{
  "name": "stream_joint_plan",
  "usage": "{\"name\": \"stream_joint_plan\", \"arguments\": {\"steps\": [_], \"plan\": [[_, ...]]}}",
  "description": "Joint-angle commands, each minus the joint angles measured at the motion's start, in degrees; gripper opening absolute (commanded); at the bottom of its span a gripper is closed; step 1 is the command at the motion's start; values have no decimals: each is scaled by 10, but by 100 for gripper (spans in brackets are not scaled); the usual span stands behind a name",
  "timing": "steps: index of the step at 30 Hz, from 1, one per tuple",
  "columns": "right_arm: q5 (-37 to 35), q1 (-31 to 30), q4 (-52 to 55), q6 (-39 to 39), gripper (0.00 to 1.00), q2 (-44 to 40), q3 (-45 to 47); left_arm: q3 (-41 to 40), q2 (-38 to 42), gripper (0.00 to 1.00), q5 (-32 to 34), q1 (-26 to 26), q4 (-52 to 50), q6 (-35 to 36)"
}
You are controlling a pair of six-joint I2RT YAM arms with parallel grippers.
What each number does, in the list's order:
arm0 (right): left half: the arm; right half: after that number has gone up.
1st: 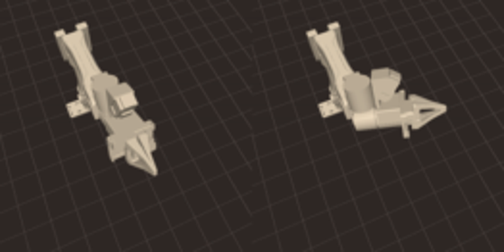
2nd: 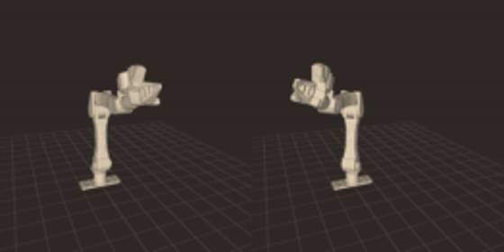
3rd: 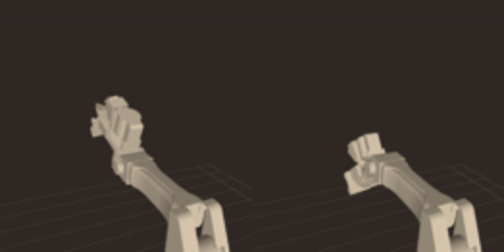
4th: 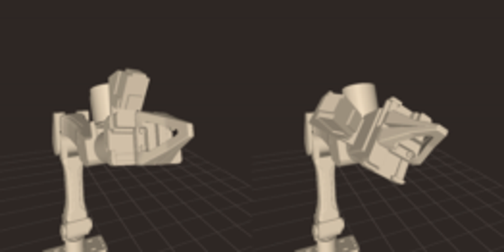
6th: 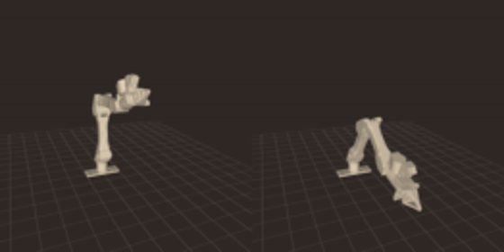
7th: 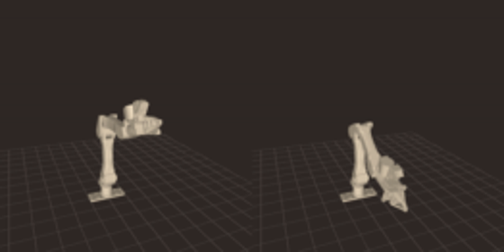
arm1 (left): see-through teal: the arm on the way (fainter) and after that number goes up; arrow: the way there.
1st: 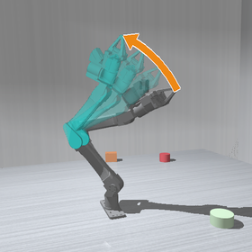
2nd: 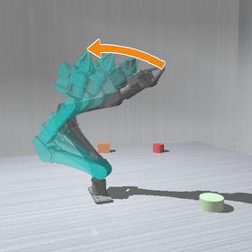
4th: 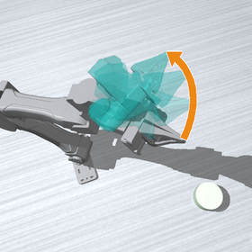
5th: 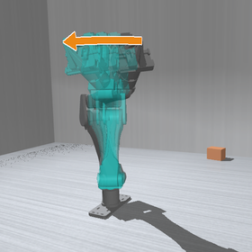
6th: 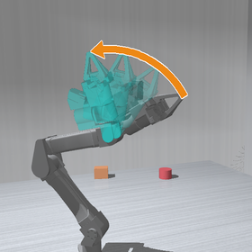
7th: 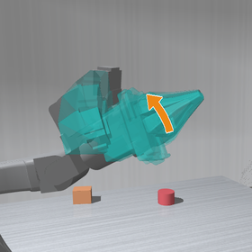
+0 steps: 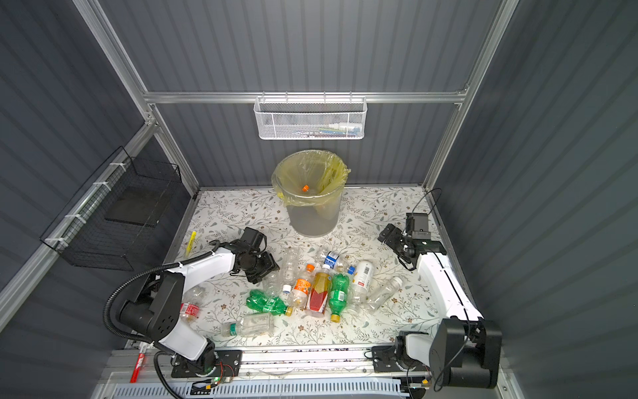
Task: Throw the plastic bottles in the bin
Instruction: Pick up the plastic bottle from the center of the table.
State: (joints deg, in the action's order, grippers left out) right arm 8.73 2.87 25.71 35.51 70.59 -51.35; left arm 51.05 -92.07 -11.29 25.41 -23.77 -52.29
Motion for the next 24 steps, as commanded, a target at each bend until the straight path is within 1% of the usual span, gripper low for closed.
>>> {"name": "stream_joint_plan", "arguments": {"steps": [1, 4, 6, 8, 11, 14, 16, 18, 20, 21, 23, 24], "plan": [[0, 2, -5, 5, 93, 5, 7, 9, 3, 55, -5, -8, 8, 2], [5, 2, -7, 5, 93, 7, 3, 1, 30, 54, 0, -35, 2, 10], [10, 2, -11, 7, 93, 9, 1, -10, 59, 53, 5, -69, -3, 22], [18, 2, -13, 8, 93, 14, -3, -22, 85, 54, 6, -116, -9, 43], [29, 2, -13, 10, 93, 23, -9, -38, 97, 55, 6, -157, -9, 63], [34, 1, -13, 11, 93, 28, -12, -43, 102, 55, -1, -162, 14, 50], [36, 0, -13, 12, 92, 27, -11, -15, 117, 55, 6, -162, 29, 36], [36, -1, -18, 13, 93, 25, -8, 71, 123, 56, 32, -162, 25, 54], [40, -1, -22, 12, 92, 26, -6, 228, 92, 56, 46, -162, -6, 88], [42, -2, -23, 11, 92, 27, -5, 311, 73, 56, 41, -161, -8, 95], [44, -5, -26, 13, 92, 28, -5, 472, 23, 58, 13, -152, 32, 90], [46, -7, -28, 14, 93, 28, -5, 537, -2, 63, 0, -143, 49, 85]]}}
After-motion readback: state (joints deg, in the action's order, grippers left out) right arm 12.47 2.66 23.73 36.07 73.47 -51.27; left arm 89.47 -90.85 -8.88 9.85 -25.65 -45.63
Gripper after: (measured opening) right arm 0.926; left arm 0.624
